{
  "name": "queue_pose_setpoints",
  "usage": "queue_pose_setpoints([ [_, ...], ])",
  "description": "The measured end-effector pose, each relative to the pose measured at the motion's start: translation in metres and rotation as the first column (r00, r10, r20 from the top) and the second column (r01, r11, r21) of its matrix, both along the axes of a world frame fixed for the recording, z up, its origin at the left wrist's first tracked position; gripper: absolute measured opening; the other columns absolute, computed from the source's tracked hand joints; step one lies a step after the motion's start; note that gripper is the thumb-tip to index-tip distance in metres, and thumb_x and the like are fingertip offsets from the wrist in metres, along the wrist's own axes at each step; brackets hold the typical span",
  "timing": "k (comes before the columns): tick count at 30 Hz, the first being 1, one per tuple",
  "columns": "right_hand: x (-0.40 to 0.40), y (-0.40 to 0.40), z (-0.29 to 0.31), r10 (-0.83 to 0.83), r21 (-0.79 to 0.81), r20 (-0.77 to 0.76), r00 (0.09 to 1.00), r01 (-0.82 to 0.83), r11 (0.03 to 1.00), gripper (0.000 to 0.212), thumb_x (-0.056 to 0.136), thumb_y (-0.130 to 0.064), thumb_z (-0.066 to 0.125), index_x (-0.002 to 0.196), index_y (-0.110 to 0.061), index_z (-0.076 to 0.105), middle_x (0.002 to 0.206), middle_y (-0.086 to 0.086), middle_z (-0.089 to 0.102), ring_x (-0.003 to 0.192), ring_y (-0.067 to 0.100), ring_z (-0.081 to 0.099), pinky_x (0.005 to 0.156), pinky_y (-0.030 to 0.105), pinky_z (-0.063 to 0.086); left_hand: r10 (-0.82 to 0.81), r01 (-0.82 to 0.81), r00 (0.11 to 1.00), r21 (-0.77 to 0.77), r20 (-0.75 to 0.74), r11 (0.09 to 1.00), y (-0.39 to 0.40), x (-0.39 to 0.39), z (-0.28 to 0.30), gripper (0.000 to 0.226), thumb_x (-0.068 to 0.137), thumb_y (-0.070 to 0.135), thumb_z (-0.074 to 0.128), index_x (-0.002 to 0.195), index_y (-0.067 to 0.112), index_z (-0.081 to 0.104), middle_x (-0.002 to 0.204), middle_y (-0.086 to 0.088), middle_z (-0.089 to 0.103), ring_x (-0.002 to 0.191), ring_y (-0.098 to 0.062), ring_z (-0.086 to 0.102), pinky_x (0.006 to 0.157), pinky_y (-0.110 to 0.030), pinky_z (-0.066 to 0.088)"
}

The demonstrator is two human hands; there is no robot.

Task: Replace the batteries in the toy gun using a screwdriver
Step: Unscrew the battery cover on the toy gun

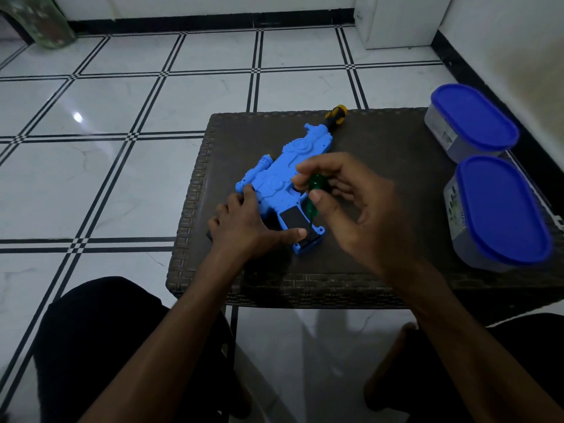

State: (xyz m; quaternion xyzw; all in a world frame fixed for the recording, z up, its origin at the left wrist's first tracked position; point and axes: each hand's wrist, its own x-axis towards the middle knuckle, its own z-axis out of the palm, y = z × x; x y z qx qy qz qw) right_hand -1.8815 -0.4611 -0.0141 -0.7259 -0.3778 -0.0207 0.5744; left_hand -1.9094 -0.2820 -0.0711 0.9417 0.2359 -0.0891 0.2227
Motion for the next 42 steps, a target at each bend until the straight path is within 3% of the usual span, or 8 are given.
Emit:
queue_pose_setpoints([
  [2,-0.0005,-0.0004,-0.0009,0.017,-0.019,0.018,1.000,-0.017,1.000,0.024,0.090,0.006,0.060,0.111,-0.005,0.067,0.112,0.004,0.069,0.111,0.016,0.065,0.094,0.034,0.053,0.001,-0.001,1.000,0.002,0.004,1.000,-0.0001,0.0000,-0.0002,0.132,0.053,0.084,0.062,0.153,0.024,0.001,0.156,-0.007,0.018,0.143,-0.031,0.018,0.112,-0.049,0.021],
  [4,-0.0004,0.0013,-0.0010,0.015,-0.024,0.053,0.998,-0.014,1.000,0.020,0.087,-0.003,0.069,0.107,-0.007,0.070,0.115,0.002,0.064,0.113,0.013,0.061,0.093,0.028,0.052,-0.007,0.007,1.000,0.008,0.009,1.000,0.0000,0.0004,0.0000,0.129,0.055,0.082,0.062,0.153,0.022,0.002,0.155,-0.009,0.020,0.142,-0.032,0.020,0.112,-0.049,0.022],
  [7,0.0015,0.0045,-0.0012,-0.049,-0.023,0.077,0.996,0.051,0.998,0.019,0.081,-0.010,0.078,0.099,-0.008,0.073,0.104,0.004,0.057,0.096,0.008,0.060,0.084,0.016,0.048,-0.013,0.013,1.000,0.002,0.020,1.000,0.0009,0.0002,-0.0003,0.130,0.054,0.083,0.062,0.153,0.022,0.003,0.155,-0.009,0.021,0.141,-0.032,0.022,0.113,-0.050,0.025],
  [16,0.0016,-0.0015,0.0009,0.013,-0.046,0.030,0.999,-0.012,0.999,0.024,0.091,0.001,0.061,0.112,-0.006,0.067,0.112,0.002,0.070,0.109,0.013,0.065,0.093,0.032,0.054,-0.001,0.001,1.000,-0.006,-0.001,1.000,-0.0007,0.0001,0.0008,0.133,0.052,0.084,0.061,0.153,0.023,-0.001,0.157,-0.007,0.016,0.143,-0.031,0.018,0.112,-0.049,0.020],
  [22,0.0023,0.0011,-0.0008,-0.053,-0.063,0.110,0.993,0.060,0.996,0.020,0.082,-0.011,0.077,0.101,-0.010,0.072,0.100,0.007,0.063,0.091,0.015,0.063,0.081,0.020,0.051,-0.009,0.009,1.000,0.000,-0.007,1.000,-0.0006,0.0000,0.0025,0.130,0.056,0.082,0.062,0.153,0.023,-0.001,0.158,-0.008,0.015,0.143,-0.032,0.018,0.113,-0.051,0.021],
  [28,0.0050,-0.0042,-0.0002,-0.010,-0.049,0.084,0.996,0.014,0.999,0.026,0.090,0.005,0.061,0.115,-0.003,0.067,0.107,0.005,0.069,0.105,0.012,0.066,0.089,0.024,0.053,0.001,-0.001,1.000,-0.007,-0.003,1.000,-0.0016,-0.0001,0.0022,0.133,0.053,0.083,0.063,0.153,0.022,-0.001,0.158,-0.006,0.015,0.144,-0.031,0.017,0.113,-0.049,0.020],
  [35,0.0065,-0.0022,-0.0023,-0.078,-0.041,0.108,0.991,0.083,0.996,0.022,0.081,-0.010,0.078,0.103,-0.008,0.075,0.100,0.009,0.057,0.093,0.012,0.060,0.082,0.021,0.051,0.005,-0.005,1.000,0.001,0.003,1.000,-0.0027,-0.0007,0.0022,0.130,0.056,0.082,0.063,0.153,0.023,-0.001,0.158,-0.007,0.015,0.143,-0.032,0.017,0.112,-0.050,0.021],
  [42,0.0049,-0.0053,-0.0008,-0.049,0.015,-0.003,0.999,0.049,0.999,0.026,0.090,0.001,0.065,0.114,-0.009,0.065,0.109,0.002,0.069,0.106,0.012,0.067,0.089,0.023,0.053,0.025,-0.024,0.999,-0.014,0.027,1.000,-0.0045,-0.0024,0.0011,0.129,0.056,0.081,0.064,0.153,0.024,-0.001,0.157,-0.006,0.017,0.143,-0.031,0.017,0.112,-0.049,0.020],
])
